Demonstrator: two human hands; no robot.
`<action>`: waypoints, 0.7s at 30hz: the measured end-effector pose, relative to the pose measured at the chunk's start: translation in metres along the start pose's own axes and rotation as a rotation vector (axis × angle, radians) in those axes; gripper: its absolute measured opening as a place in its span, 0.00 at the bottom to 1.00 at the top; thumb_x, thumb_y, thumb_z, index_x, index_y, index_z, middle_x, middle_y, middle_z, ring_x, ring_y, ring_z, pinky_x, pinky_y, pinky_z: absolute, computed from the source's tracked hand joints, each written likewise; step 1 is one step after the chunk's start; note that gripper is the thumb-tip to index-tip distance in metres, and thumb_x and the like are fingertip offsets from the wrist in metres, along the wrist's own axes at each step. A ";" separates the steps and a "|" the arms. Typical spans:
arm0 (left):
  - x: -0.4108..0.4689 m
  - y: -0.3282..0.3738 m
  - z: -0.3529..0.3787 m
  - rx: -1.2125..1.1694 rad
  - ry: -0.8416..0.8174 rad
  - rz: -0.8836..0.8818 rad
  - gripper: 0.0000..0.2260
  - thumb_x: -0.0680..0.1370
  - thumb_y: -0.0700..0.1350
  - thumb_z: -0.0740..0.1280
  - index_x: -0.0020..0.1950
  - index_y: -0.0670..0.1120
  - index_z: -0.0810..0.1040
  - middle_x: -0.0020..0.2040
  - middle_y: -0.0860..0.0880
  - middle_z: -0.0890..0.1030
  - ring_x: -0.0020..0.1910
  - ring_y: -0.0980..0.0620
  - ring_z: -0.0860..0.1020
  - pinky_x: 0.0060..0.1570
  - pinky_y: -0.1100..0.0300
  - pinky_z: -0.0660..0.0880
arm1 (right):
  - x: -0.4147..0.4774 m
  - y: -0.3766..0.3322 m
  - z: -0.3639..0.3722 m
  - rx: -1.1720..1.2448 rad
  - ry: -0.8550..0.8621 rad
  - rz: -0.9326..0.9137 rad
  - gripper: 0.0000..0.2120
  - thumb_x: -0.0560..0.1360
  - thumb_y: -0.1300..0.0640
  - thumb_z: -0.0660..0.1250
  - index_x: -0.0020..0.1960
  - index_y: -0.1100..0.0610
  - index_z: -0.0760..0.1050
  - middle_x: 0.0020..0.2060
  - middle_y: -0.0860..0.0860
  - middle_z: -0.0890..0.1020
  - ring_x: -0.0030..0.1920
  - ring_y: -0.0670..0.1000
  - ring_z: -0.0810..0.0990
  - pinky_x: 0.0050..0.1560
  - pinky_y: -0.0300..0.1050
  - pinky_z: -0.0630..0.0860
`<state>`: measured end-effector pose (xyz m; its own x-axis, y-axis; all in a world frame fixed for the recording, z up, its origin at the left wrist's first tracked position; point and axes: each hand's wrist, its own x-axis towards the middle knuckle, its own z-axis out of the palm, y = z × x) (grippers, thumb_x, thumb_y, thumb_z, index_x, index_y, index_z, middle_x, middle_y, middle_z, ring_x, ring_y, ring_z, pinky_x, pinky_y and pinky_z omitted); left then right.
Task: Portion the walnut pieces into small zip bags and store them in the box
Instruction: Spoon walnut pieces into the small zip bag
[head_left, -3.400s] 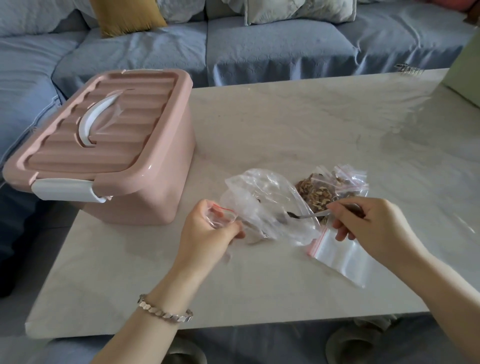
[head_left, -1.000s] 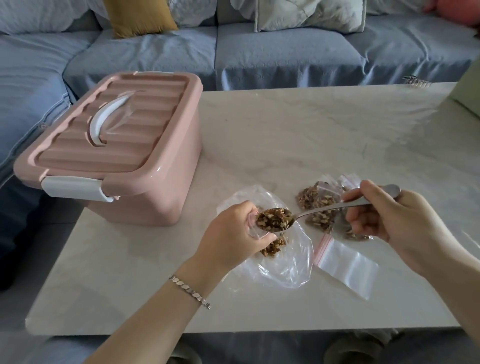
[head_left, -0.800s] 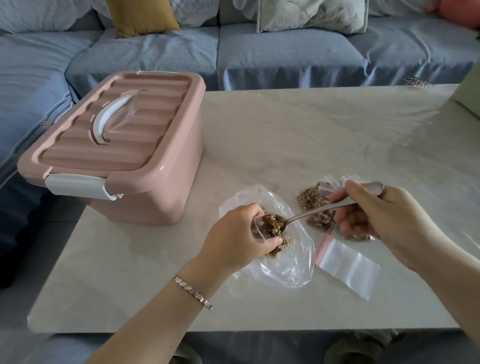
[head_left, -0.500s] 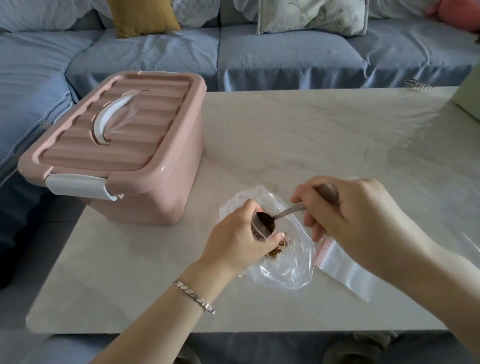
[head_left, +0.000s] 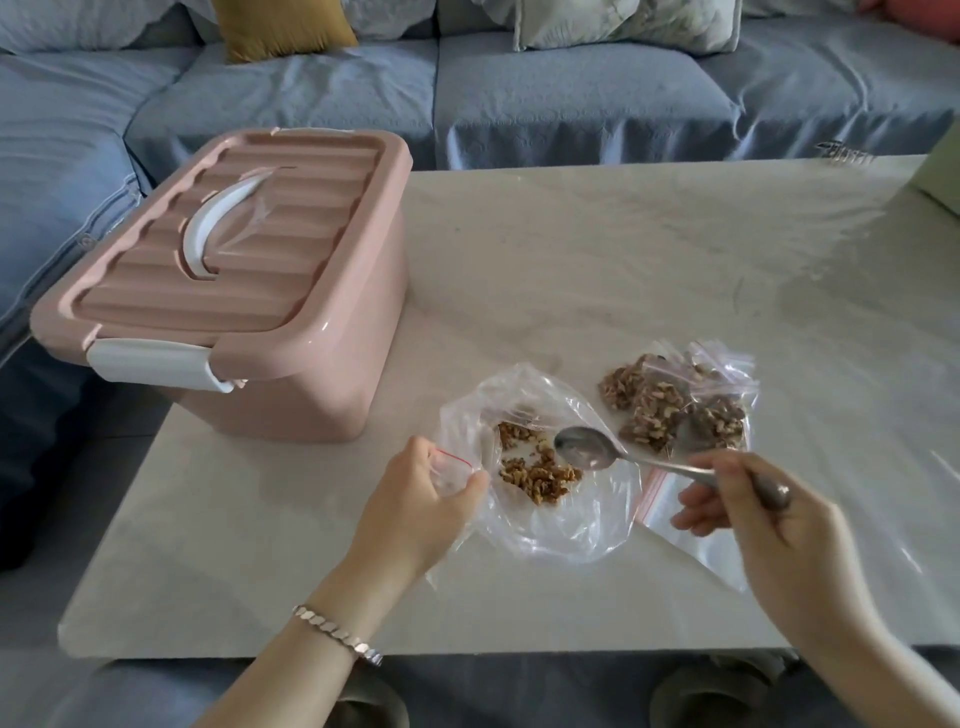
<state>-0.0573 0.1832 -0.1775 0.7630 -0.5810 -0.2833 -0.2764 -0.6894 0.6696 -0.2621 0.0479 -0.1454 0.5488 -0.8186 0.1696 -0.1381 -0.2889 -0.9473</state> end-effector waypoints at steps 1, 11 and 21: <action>0.000 0.000 0.003 0.021 -0.044 -0.012 0.15 0.71 0.60 0.65 0.48 0.52 0.70 0.50 0.53 0.76 0.44 0.58 0.75 0.36 0.64 0.68 | -0.004 0.009 0.004 0.000 0.007 0.027 0.15 0.72 0.36 0.60 0.42 0.44 0.79 0.33 0.47 0.83 0.31 0.47 0.82 0.34 0.38 0.79; 0.009 0.003 0.015 0.159 -0.034 -0.103 0.18 0.72 0.59 0.65 0.54 0.48 0.71 0.55 0.48 0.67 0.56 0.48 0.70 0.53 0.57 0.70 | -0.029 0.045 0.016 -0.125 -0.017 -0.011 0.14 0.73 0.32 0.51 0.51 0.31 0.73 0.37 0.44 0.82 0.38 0.39 0.82 0.40 0.25 0.74; 0.005 0.018 0.029 -0.540 -0.232 -0.209 0.11 0.75 0.48 0.68 0.54 0.48 0.71 0.45 0.53 0.76 0.39 0.59 0.75 0.34 0.67 0.70 | -0.036 0.049 0.040 -0.020 0.028 0.188 0.17 0.75 0.39 0.56 0.45 0.49 0.77 0.35 0.46 0.83 0.32 0.45 0.82 0.36 0.35 0.78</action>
<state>-0.0753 0.1552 -0.1863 0.6054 -0.5783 -0.5468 0.2454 -0.5179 0.8195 -0.2558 0.0825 -0.2088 0.4886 -0.8725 -0.0016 -0.2524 -0.1396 -0.9575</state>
